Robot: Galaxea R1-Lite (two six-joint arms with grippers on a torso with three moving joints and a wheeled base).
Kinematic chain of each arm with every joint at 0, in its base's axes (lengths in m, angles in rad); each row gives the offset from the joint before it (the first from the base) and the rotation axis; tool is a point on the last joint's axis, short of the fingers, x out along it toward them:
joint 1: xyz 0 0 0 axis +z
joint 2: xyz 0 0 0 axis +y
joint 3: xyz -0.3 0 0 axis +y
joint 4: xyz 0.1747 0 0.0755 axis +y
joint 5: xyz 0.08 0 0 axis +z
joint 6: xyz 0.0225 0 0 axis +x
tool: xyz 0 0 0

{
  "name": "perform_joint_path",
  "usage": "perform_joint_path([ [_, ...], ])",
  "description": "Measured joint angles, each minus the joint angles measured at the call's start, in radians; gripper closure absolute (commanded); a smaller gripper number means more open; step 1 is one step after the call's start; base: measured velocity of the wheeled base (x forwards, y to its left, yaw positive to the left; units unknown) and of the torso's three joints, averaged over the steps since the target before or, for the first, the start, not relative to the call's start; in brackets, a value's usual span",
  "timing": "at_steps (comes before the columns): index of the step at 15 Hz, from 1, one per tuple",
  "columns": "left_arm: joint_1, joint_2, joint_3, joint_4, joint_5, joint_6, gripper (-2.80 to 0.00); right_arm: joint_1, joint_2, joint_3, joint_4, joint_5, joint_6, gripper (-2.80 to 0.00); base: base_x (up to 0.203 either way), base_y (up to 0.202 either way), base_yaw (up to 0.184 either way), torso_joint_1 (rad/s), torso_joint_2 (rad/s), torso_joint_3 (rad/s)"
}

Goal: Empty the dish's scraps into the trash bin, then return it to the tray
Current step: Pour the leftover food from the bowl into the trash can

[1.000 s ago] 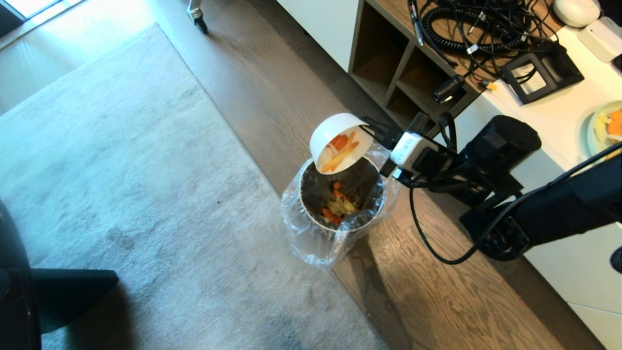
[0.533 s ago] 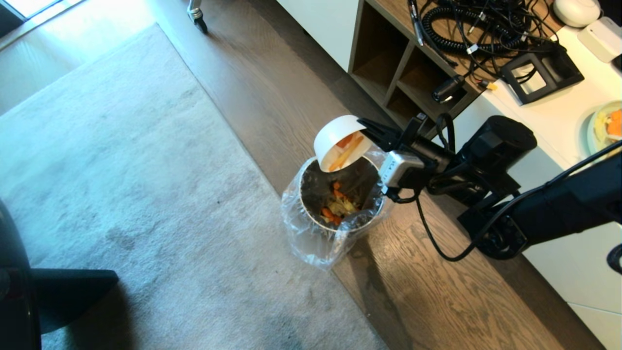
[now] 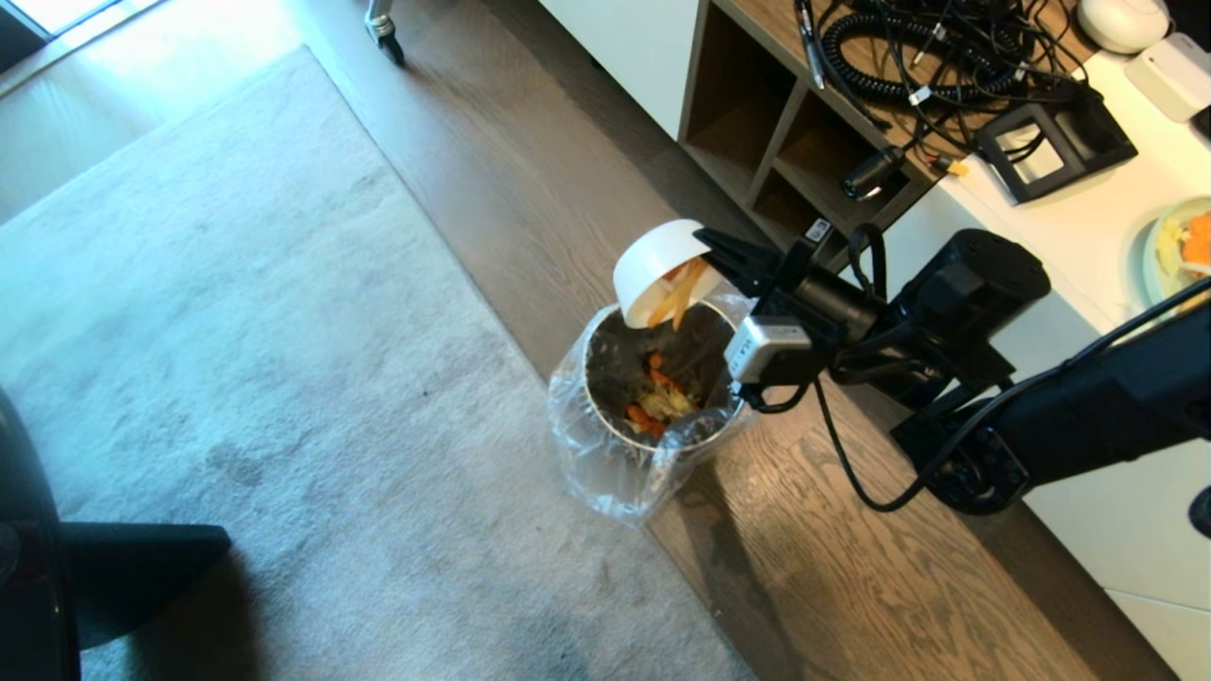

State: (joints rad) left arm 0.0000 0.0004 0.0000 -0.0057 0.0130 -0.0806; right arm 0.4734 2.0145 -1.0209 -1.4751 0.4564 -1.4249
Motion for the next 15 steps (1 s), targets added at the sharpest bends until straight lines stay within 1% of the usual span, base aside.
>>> perform_joint_path([
  [3,0.0,0.0,0.0,0.0,0.0,0.0,0.0,0.007,-0.001,0.007,-0.047,-0.123,-0.003,0.0,0.0,0.0,0.0,0.0,0.0,0.0],
  [4,0.0,0.0,0.0,0.0,0.0,0.0,0.0,0.01,-0.001,0.009,-0.047,-0.138,-0.004,0.0,0.0,0.0,0.0,0.0,0.0,0.0],
  [12,0.0,0.0,0.0,0.0,0.0,0.0,0.0,0.04,-0.024,-0.002,-0.047,-0.17,0.011,0.0,0.0,0.0,0.0,0.0,0.0,0.0],
  [15,0.0,0.0,0.0,0.0,0.0,0.0,0.0,0.058,-0.037,-0.012,-0.047,-0.196,0.06,0.0,0.0,0.0,0.0,0.0,0.0,0.0],
])
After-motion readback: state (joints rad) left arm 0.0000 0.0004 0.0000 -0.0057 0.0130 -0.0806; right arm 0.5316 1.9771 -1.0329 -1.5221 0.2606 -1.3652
